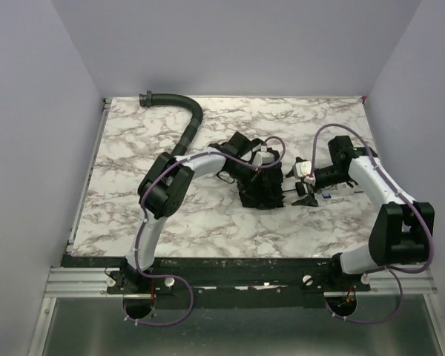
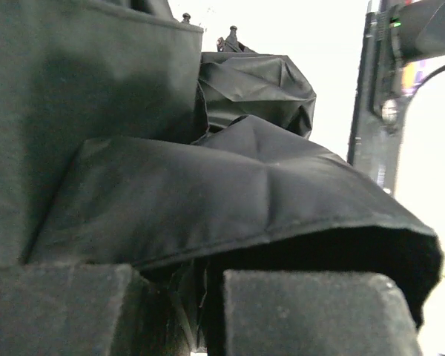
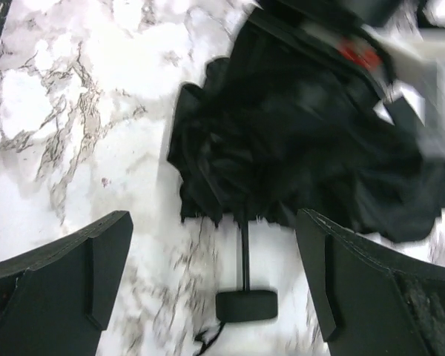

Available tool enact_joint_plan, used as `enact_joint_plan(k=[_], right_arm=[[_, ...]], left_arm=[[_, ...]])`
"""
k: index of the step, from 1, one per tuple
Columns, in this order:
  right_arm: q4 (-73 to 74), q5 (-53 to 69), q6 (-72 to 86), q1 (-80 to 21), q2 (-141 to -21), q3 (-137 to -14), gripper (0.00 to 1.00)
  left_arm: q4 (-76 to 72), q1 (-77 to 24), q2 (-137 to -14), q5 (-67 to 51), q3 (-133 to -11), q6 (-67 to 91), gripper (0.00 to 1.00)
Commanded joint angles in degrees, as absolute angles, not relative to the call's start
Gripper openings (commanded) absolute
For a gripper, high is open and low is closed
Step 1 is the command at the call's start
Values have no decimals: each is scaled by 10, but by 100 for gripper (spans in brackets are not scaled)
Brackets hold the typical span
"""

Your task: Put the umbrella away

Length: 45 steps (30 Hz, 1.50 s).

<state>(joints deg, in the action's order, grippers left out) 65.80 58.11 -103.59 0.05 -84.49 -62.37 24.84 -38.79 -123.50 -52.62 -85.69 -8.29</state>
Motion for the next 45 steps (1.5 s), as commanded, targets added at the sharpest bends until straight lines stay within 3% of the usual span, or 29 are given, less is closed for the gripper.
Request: enact_joint_plan(k=[1, 7, 11, 17, 19, 23, 26, 31, 35, 39, 42, 43, 44, 45], right_arm=[[427, 531, -964, -98, -793, -541, 100], [166, 393, -825, -186, -810, -453, 100], [93, 319, -806, -206, -845, -422, 100], [27, 258, -784, -233, -899, -388, 98], [38, 246, -777, -253, -915, -390, 90], [132, 237, -766, -268, -960, -430, 55], [199, 251, -779, -268, -969, -440, 38], [294, 286, -795, -268, -963, -454, 28], [364, 308, -792, -267, -967, -475, 23], [445, 326, -777, -267, -982, -504, 20], [519, 342, -767, -265, -1010, -538, 19], [539, 347, -764, -265, -1019, -549, 19], [553, 352, -759, -265, -1029, -558, 19], [563, 353, -748, -264, -1038, -568, 19]], left_arm=[[477, -357, -1351, -535, -919, -44, 0], [484, -350, -1375, -553, -946, -24, 0], [477, -350, -1364, -548, -944, -10, 0], [456, -350, -1339, -569, -943, 14, 14], [440, -349, -1328, -578, -942, 26, 22], [366, -347, -1276, -594, -914, 69, 41], [281, -338, -1213, -593, -877, 122, 57], [187, -314, -1125, -571, -833, 157, 71], [145, -294, -1025, -482, -757, 126, 72], [64, -287, -887, -333, -615, 53, 73], [-71, -290, -776, -291, -477, -11, 76], [-126, -296, -750, -296, -435, -33, 80], [-172, -306, -721, -296, -391, -58, 97], [-209, -325, -704, -300, -364, -87, 98]])
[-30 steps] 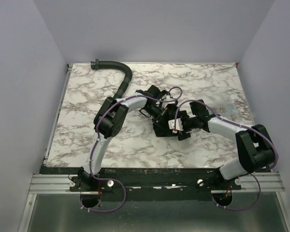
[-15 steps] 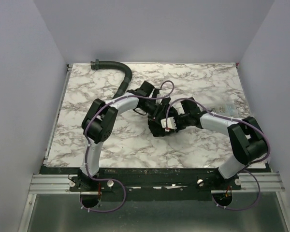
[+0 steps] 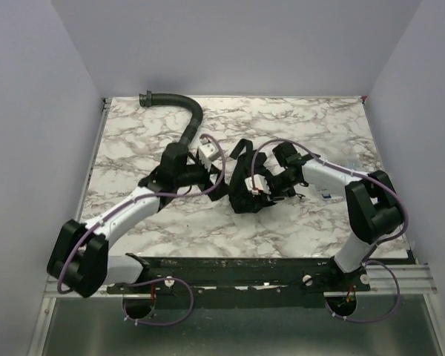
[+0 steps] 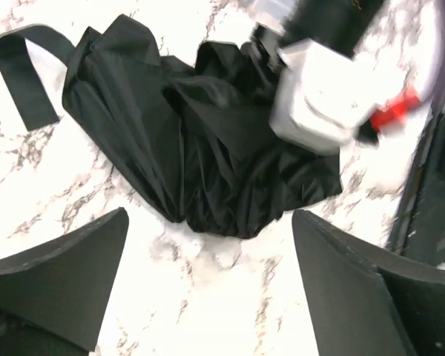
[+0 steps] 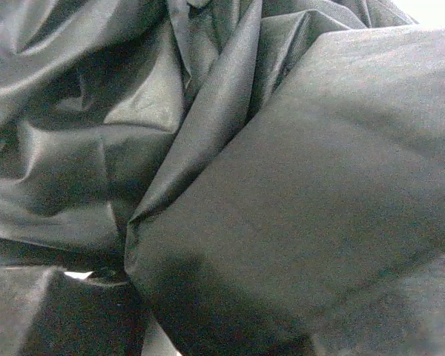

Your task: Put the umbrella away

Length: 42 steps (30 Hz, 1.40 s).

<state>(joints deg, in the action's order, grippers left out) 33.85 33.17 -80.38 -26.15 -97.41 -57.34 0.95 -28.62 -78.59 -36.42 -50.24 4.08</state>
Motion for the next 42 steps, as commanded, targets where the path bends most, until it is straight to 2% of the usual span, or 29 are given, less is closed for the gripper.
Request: enact_joint_plan(k=[1, 7, 11, 20, 22, 24, 26, 34, 37, 38, 40, 41, 42], right_arm=[[573, 356, -740, -265, -1046, -578, 19], [604, 348, -689, -261, -1094, -625, 19], [615, 352, -688, -256, -1118, -641, 18], [632, 370, -694, -248, -1138, -667, 19], [639, 377, -698, -246, -1139, -672, 21], [650, 388, -704, -237, -1139, -681, 25], [661, 406, -711, -222, -1136, -697, 31], [661, 460, -715, -157, -1110, -749, 48], [668, 464, -721, -137, -1096, -768, 60], [678, 465, -725, -132, -1090, -775, 69], [697, 469, -737, -124, -1076, -790, 71], [703, 472, -742, -119, -1067, -797, 76], [711, 473, -746, -116, -1060, -804, 77]], left_arm=[[-224, -347, -692, -297, -347, -127, 99], [-209, -468, -731, -167, -342, -244, 99], [-211, -501, -794, -131, -360, -287, 99], [-127, -515, -981, -51, -486, -335, 98], [-88, -514, -1004, -46, -517, -318, 87], [-27, -510, -1028, -66, -554, -286, 61], [18, -503, -1048, -99, -573, -251, 43], [37, -503, -1073, -160, -537, -186, 26], [47, -502, -1079, -179, -541, -178, 17], [56, -502, -1083, -182, -548, -168, 17], [93, -501, -1098, -185, -578, -156, 13], [103, -501, -1104, -187, -589, -150, 11], [116, -500, -1108, -190, -597, -145, 11]])
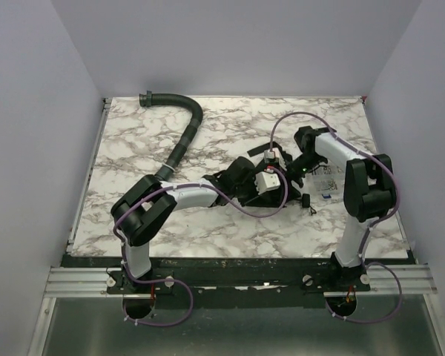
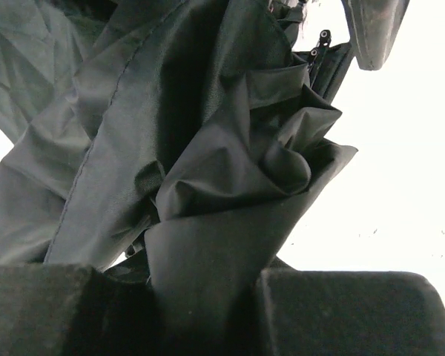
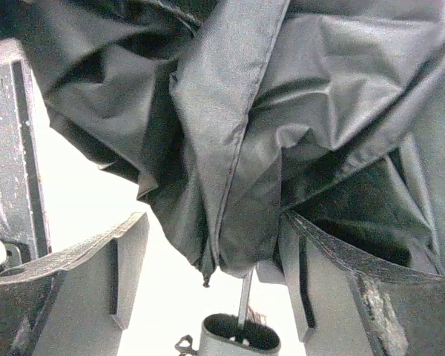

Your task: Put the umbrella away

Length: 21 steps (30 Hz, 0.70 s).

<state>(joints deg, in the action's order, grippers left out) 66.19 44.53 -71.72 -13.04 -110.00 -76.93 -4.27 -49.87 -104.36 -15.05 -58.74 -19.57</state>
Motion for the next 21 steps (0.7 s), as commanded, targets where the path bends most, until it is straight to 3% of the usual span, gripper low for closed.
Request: enact_joint_plan(k=[1, 7, 9, 10, 11, 15, 21], right_arm=[[717, 472, -749, -113, -1051, -813, 77], [753, 475, -768, -78, -1004, -868, 78], [732, 469, -777, -73, -973, -862, 89], [711, 472, -788, -73, -946, -841, 98], [684, 480, -813, -73, -920, -814, 100], [516, 512, -837, -74, -803, -643, 100], [395, 470, -834, -106, -782, -572, 100]], left_arm=[[127, -499, -1113, -196, -604, -140, 10], [175, -470, -1133, -276, -634, -93, 10], [199, -456, -1145, -310, -652, -81, 10], [212, -449, -1153, -329, -664, -75, 10], [232, -442, -1162, -345, -678, -70, 10], [296, -420, -1200, -403, -741, -46, 11], [415, -411, -1280, -438, -859, -37, 14]])
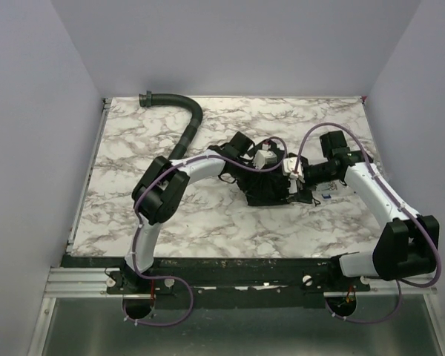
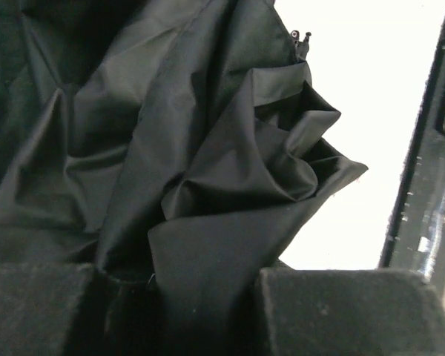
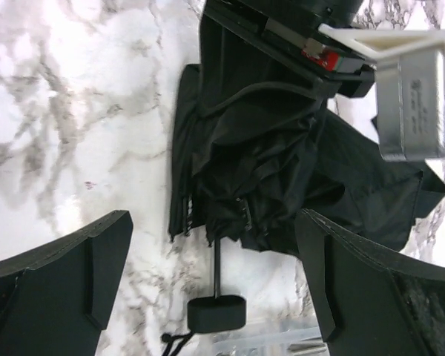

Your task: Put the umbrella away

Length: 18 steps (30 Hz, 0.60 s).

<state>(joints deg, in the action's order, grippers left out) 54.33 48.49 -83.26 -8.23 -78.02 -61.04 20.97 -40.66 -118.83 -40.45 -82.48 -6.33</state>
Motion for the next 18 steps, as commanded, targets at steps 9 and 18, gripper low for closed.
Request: enact_joint_plan(k=[9, 18], right_arm=[[203, 314, -846, -204, -827, -469, 100], [125, 230, -867, -211, -922, -425, 100]], left_arm=[[487, -397, -1347, -456, -966, -9, 24], [470, -383, -1323, -475, -998, 17, 53]])
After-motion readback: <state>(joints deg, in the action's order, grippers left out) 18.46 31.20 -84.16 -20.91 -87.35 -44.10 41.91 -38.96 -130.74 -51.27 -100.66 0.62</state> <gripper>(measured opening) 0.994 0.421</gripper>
